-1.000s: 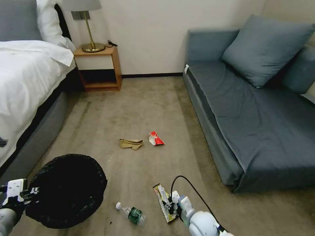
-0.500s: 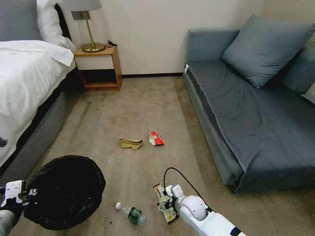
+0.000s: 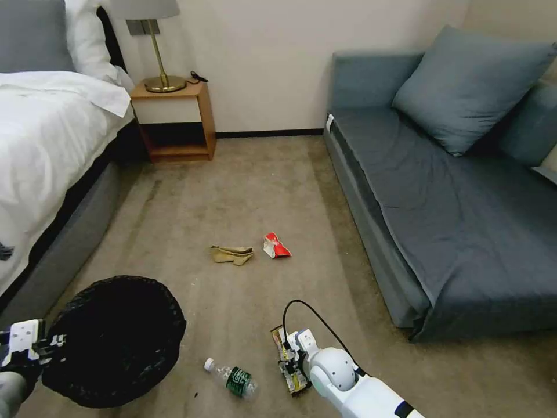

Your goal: Pick up the trash bin, then pick up the garbage on the floor and place it into the trash bin.

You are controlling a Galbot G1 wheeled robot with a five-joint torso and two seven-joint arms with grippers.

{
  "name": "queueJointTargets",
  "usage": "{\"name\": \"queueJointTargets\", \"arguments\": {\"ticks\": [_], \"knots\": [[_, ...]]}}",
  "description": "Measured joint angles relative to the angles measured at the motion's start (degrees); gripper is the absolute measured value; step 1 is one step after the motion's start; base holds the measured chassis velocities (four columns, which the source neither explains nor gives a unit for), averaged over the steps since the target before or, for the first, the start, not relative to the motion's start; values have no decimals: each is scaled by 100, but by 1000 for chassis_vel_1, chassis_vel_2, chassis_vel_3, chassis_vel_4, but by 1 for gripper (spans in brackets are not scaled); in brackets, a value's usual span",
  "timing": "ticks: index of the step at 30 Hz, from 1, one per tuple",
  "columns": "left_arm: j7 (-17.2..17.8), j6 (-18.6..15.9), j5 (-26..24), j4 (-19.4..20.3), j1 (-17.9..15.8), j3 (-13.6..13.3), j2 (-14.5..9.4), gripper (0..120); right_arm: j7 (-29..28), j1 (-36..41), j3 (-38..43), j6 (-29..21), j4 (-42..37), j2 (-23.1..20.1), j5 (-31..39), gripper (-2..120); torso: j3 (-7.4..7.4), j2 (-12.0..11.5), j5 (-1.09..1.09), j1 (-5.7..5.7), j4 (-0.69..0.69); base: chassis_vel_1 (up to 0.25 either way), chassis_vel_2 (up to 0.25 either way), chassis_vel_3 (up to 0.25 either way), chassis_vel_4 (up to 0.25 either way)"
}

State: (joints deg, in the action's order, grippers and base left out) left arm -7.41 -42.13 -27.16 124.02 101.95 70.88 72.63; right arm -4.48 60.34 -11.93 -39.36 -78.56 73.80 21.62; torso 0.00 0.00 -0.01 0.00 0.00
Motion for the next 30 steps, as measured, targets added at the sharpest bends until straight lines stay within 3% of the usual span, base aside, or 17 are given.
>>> {"name": "queueJointTargets", "arguments": {"ticks": [7,12,16,20,26,30], "knots": [[0,0,0,-2,0,-5,0,3,23,34,66,13,-131,-50,24,23,0,0,1,0,0,0,0,0,0],[0,0,-1,-2,-4,-28,0,3,52,85,241,186,-1007,-351,222,2,0,0,1,0,0,0,0,0,0],[0,0,-2,-1,3,-32,-1,3,119,2,239,350,-1689,-582,534,0,0,0,0,0,-1,0,0,0,0],[0,0,-6,13,11,-45,2,3,206,-336,11,929,-2403,-660,987,0,0,1,0,0,-1,0,0,0,0],[0,0,-8,54,31,-67,51,3,470,-1175,-852,1896,-2710,-209,1269,0,0,0,0,0,0,0,0,0,0],[1,0,-7,75,27,-88,79,3,533,-1516,-1309,2117,-2525,200,1220,0,0,1,-1,0,1,0,0,0,0]]}}
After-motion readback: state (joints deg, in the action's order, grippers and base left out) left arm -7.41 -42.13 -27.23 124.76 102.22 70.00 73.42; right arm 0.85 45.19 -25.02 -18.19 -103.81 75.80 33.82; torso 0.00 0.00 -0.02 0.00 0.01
